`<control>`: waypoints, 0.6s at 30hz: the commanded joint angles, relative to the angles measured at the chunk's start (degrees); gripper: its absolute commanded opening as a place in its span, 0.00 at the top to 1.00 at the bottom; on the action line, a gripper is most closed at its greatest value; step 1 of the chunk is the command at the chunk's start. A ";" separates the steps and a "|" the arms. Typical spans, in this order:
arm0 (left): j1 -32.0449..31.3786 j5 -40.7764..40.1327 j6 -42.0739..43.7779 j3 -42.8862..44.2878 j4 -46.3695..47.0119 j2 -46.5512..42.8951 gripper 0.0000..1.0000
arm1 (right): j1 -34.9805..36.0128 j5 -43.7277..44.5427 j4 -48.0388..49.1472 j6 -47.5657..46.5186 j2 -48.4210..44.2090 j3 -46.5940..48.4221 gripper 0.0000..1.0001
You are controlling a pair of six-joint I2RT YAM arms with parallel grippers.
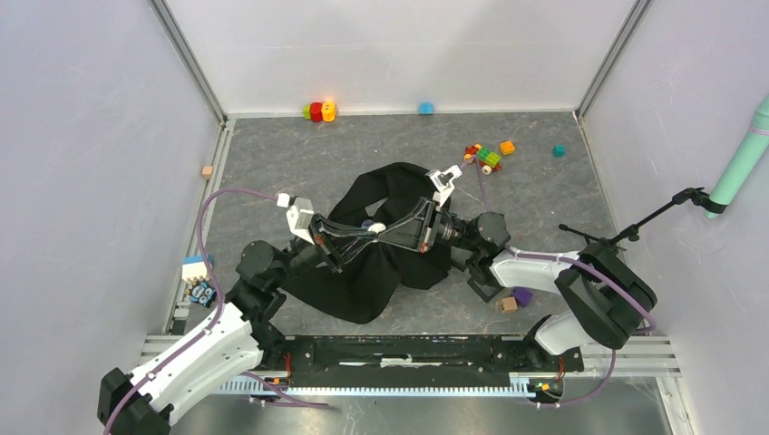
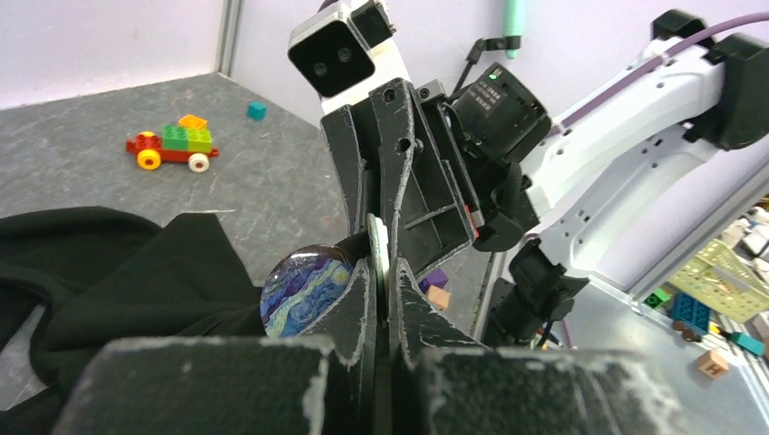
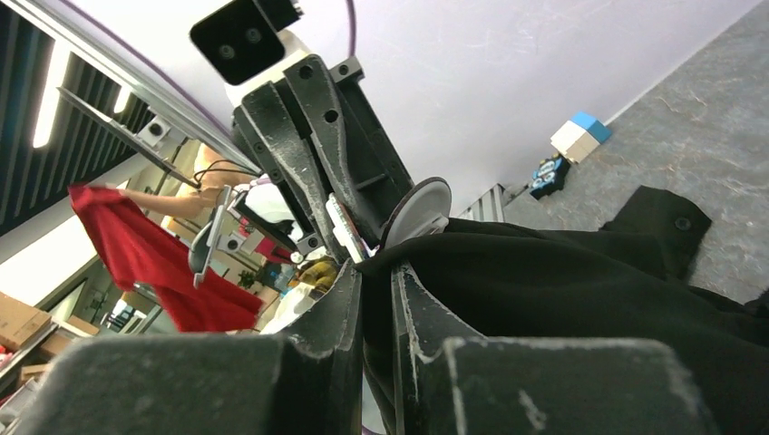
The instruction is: Remove the brooch from the garment
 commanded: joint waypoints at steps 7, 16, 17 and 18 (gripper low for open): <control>-3.53 -0.03 7.14 2.48 -13.54 5.67 0.98 | 2.02 -3.00 -28.33 -16.79 -2.93 11.08 0.96; -1.96 -8.86 -1.19 1.75 -12.14 3.71 0.98 | 1.44 0.37 -39.19 -27.77 -8.96 9.63 0.65; -1.87 -10.16 -1.41 2.07 -13.04 3.42 0.98 | 1.36 0.38 -38.05 -28.06 -9.37 8.53 0.61; -1.80 -11.08 -1.39 2.46 -14.21 3.25 0.98 | 1.27 0.51 -37.27 -28.74 -9.88 7.72 0.59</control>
